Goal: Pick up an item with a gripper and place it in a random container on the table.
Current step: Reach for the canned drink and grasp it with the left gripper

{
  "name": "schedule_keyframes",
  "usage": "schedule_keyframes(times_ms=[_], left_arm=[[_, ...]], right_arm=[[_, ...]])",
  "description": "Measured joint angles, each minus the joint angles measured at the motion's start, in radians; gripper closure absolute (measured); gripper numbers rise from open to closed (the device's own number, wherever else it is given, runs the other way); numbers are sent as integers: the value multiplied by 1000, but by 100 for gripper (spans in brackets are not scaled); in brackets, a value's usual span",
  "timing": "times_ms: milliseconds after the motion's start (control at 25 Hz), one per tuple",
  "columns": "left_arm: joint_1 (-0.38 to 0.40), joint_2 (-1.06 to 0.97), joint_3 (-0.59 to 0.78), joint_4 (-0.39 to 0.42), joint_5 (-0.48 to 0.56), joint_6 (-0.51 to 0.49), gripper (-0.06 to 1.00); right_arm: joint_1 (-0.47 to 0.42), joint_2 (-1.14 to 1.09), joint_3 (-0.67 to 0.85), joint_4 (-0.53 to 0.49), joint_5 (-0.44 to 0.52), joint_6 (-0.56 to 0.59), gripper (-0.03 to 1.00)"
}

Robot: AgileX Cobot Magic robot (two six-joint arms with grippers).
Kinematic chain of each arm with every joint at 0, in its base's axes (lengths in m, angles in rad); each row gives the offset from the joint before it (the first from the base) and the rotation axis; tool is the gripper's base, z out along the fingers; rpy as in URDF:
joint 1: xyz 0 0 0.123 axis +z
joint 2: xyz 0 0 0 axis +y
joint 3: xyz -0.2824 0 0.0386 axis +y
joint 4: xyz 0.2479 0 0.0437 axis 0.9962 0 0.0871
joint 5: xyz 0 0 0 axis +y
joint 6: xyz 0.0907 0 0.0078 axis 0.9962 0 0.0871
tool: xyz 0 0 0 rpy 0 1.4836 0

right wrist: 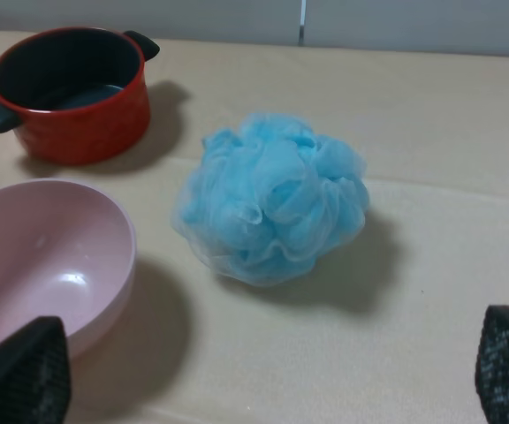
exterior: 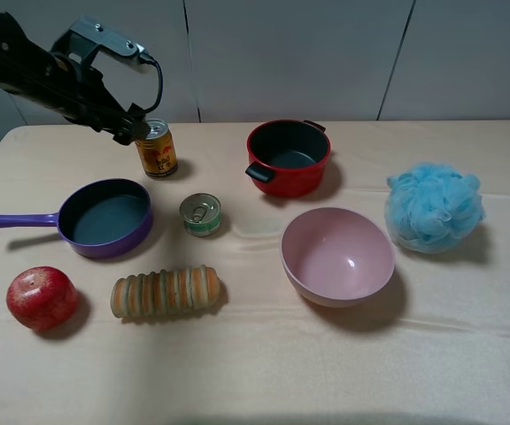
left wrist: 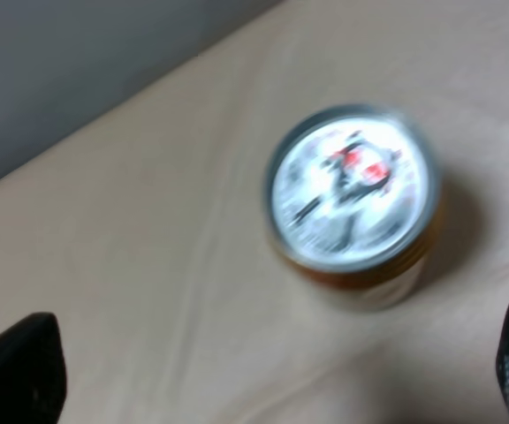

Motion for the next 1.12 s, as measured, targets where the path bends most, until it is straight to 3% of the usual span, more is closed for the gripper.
schedule_keyframes(times_ms=[1120], left_arm=[[-30,263,-107,-5,-167,27,-4]], right_arm=[[0,0,0,0,0,0,27]])
